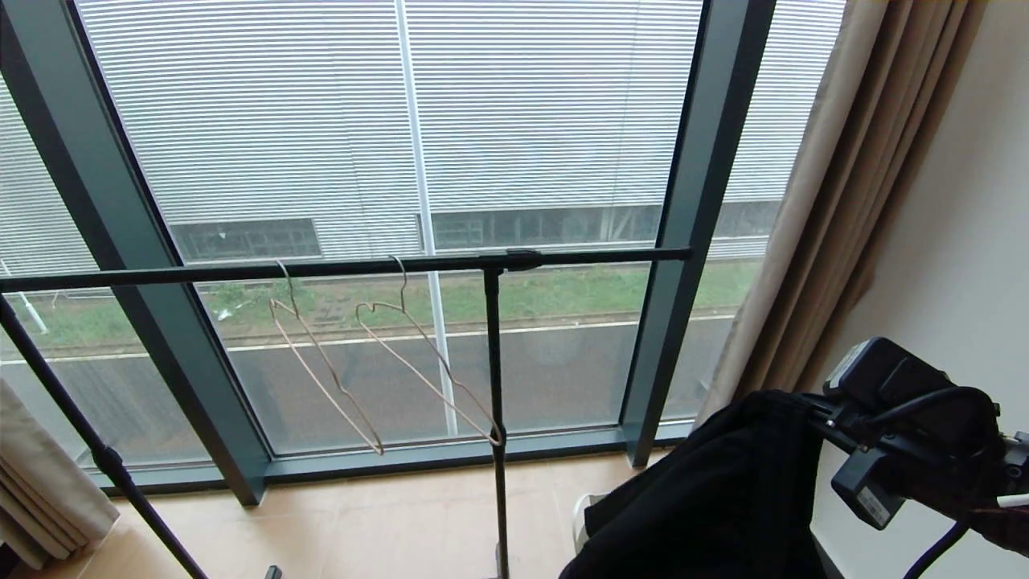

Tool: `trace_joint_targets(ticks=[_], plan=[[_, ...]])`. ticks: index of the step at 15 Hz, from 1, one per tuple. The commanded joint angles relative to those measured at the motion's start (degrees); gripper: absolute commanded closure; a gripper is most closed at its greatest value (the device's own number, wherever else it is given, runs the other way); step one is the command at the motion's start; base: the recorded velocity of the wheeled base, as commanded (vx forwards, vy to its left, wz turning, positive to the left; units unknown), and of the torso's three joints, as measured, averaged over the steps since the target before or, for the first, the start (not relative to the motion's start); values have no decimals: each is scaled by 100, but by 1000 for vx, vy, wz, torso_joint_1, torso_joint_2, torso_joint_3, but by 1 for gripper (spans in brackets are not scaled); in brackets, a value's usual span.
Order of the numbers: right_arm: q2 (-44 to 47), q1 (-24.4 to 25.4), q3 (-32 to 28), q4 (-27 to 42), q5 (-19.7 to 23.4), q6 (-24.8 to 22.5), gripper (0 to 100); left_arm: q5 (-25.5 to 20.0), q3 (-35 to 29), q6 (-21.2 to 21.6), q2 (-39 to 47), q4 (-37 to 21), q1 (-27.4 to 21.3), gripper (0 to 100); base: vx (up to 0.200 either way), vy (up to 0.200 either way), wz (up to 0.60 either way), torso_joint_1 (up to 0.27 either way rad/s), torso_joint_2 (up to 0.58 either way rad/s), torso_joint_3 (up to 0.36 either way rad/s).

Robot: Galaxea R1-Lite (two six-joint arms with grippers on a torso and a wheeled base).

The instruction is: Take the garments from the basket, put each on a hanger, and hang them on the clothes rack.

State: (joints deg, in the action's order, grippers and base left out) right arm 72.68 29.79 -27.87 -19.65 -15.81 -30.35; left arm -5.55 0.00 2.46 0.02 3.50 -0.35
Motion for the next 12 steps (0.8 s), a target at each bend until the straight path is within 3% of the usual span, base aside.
trace_joint_targets(ticks=[1, 4, 10, 12], plan=[[18, 0, 1, -4, -1, -6, 100, 1, 0, 0, -2, 2, 0, 0, 0, 200, 0, 2, 2, 2], [27, 0, 1, 5, -1, -6, 100, 1, 0, 0, -2, 2, 0, 0, -200, 200, 0, -1, 5, 6], [27, 0, 9, 5, -1, -6, 100, 1, 0, 0, -2, 2, 0, 0, -200, 0, 0, -2, -1, -2], [36, 0, 9, 5, -1, -6, 100, -8, 0, 0, -2, 2, 0, 0, 0, 200, 0, 0, 2, 5]])
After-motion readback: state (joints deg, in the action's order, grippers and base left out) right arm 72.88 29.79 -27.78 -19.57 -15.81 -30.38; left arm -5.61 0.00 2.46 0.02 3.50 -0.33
